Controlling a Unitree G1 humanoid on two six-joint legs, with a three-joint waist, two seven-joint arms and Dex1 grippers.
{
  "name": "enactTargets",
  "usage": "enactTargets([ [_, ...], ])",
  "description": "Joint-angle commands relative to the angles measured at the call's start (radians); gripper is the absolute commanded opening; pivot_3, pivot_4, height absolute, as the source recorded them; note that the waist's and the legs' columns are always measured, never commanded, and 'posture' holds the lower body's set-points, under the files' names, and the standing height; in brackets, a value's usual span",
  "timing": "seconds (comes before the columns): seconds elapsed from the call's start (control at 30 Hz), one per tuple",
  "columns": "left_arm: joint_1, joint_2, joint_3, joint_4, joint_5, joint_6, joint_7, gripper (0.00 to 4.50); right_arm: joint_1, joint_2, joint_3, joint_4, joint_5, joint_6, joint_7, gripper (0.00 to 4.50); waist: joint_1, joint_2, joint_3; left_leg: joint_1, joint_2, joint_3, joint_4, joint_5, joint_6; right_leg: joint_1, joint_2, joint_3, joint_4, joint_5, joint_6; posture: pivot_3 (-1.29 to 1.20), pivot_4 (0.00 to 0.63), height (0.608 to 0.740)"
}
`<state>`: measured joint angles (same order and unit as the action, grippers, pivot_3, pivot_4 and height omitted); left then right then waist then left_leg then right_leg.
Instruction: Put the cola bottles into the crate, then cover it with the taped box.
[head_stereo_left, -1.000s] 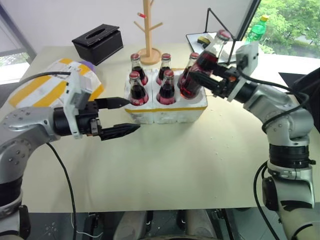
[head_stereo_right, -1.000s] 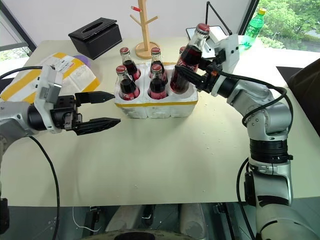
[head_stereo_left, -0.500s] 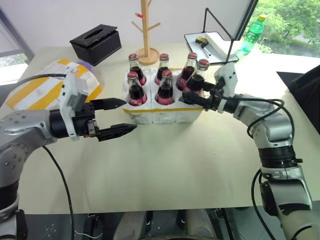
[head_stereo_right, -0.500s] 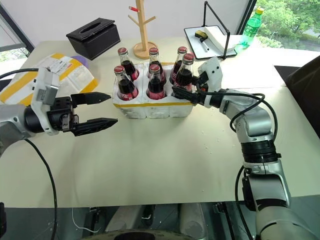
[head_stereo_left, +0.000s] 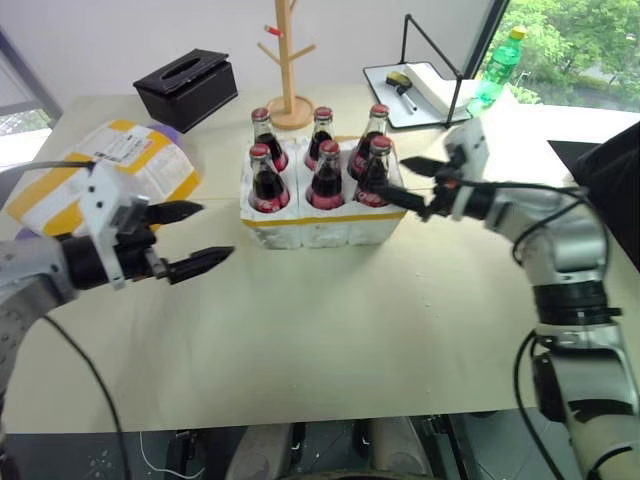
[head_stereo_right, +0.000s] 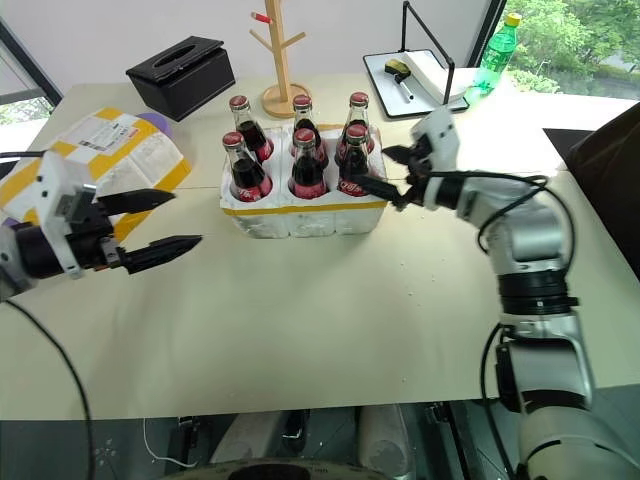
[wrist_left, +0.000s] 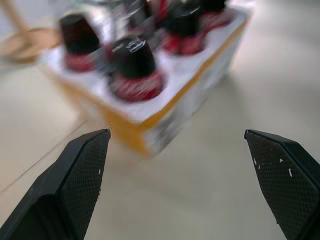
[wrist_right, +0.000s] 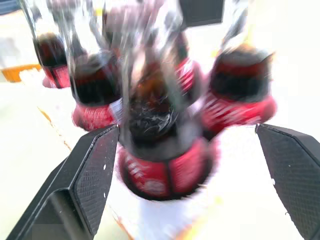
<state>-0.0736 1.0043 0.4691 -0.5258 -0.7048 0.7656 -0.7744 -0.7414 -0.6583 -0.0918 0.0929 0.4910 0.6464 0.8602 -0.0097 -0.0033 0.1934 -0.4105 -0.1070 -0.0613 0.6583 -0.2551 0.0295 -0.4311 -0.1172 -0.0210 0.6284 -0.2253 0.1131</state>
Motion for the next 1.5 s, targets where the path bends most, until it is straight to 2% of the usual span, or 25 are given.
enactTargets([
  [0.03,0.159,0.038,0.124,-0.040,0.258,-0.114,0.051,4.50,-0.040,-0.076,-0.104,-0.081,0.108,0.089,0.048,4.45,-0.001,0.000,0.000,0.000,0.000,0.000,-0.001,0.000,0.000,0.000,0.000,0.000,0.000,0.000,0.000,0.00,0.150,0.736],
  [0.1,0.252,0.035,0.173,-0.040,0.369,-0.158,0.071,4.50,-0.025,-0.118,-0.110,-0.107,0.120,0.096,0.085,4.45,-0.001,0.000,0.000,0.000,0.000,0.001,-0.004,0.000,0.001,-0.001,-0.001,0.001,-0.001,0.000,0.000,0.00,0.150,0.736],
  [0.17,0.309,0.010,0.222,-0.050,0.421,-0.163,0.089,4.50,-0.009,-0.149,-0.114,-0.140,0.141,0.103,0.122,4.45,0.000,0.000,0.000,0.000,0.001,0.001,-0.006,0.000,0.000,-0.002,-0.001,0.001,-0.002,0.000,-0.001,0.00,0.150,0.736],
  [0.23,0.387,-0.001,0.246,-0.040,0.537,-0.208,0.116,4.50,-0.006,-0.166,-0.135,-0.171,0.207,0.152,0.158,4.45,0.001,0.000,0.000,0.000,0.001,0.001,-0.007,0.000,0.000,-0.002,-0.001,0.001,-0.002,-0.001,-0.001,0.00,0.150,0.736],
  [0.3,0.474,-0.001,0.238,0.001,0.684,-0.268,0.166,4.50,0.011,-0.186,-0.154,-0.220,0.282,0.199,0.210,4.45,0.001,0.000,0.000,0.000,0.001,0.001,-0.008,0.000,0.000,-0.002,-0.001,0.001,-0.003,-0.001,-0.001,0.00,0.150,0.736],
  [0.4,0.529,0.012,0.149,0.115,0.871,-0.354,0.278,4.50,0.077,-0.236,-0.157,-0.332,0.374,0.231,0.320,4.45,0.006,0.000,0.000,0.000,0.001,0.001,-0.010,-0.001,0.001,-0.002,-0.001,0.001,-0.007,-0.001,-0.001,0.00,0.150,0.736],
  [0.5,0.466,0.001,0.085,0.200,0.914,-0.367,0.322,4.50,0.106,-0.256,-0.152,-0.386,0.402,0.233,0.337,4.45,0.020,0.000,0.000,0.000,0.001,0.001,-0.010,-0.001,0.001,-0.001,-0.001,0.001,-0.008,-0.001,-0.001,0.00,0.150,0.736],
  [0.7,0.272,0.013,-0.082,0.410,0.989,-0.423,0.377,4.50,0.095,-0.260,-0.174,-0.428,0.447,0.253,0.278,4.45,0.029,-0.002,-0.001,0.001,0.001,0.001,-0.009,-0.003,-0.001,-0.003,-0.001,0.000,-0.011,0.000,-0.002,0.00,0.150,0.736],
  [1.03,-0.051,-0.006,-0.328,0.878,1.075,-0.625,0.479,4.50,0.139,-0.286,-0.225,-0.510,0.519,0.287,0.171,4.45,0.023,-0.003,-0.002,-0.001,0.001,0.002,-0.009,-0.002,0.000,-0.003,-0.001,0.000,-0.007,0.000,-0.001,0.00,0.150,0.736],
  [1.37,-0.173,-0.023,-0.401,1.039,1.098,-0.681,0.547,4.50,0.165,-0.306,-0.255,-0.515,0.546,0.290,0.115,4.45,0.026,-0.003,-0.002,0.000,0.001,0.002,-0.008,-0.001,0.001,-0.003,-0.001,0.000,-0.003,0.000,-0.001,0.00,0.150,0.736],
  [1.47,-0.187,-0.028,-0.404,1.053,1.098,-0.679,0.560,3.69,0.169,-0.309,-0.256,-0.511,0.548,0.286,0.117,4.50,0.024,-0.004,-0.002,0.000,0.001,0.002,-0.007,-0.001,0.001,-0.003,-0.002,0.000,-0.002,0.000,-0.001,0.00,0.150,0.736],
  [1.5,-0.189,-0.028,-0.406,1.053,1.098,-0.677,0.562,3.18,0.171,-0.313,-0.255,-0.507,0.545,0.283,0.120,4.50,0.025,-0.004,-0.002,0.000,0.001,0.002,-0.006,-0.001,0.001,-0.003,-0.002,0.000,-0.002,0.000,-0.001,0.00,0.150,0.736],
])
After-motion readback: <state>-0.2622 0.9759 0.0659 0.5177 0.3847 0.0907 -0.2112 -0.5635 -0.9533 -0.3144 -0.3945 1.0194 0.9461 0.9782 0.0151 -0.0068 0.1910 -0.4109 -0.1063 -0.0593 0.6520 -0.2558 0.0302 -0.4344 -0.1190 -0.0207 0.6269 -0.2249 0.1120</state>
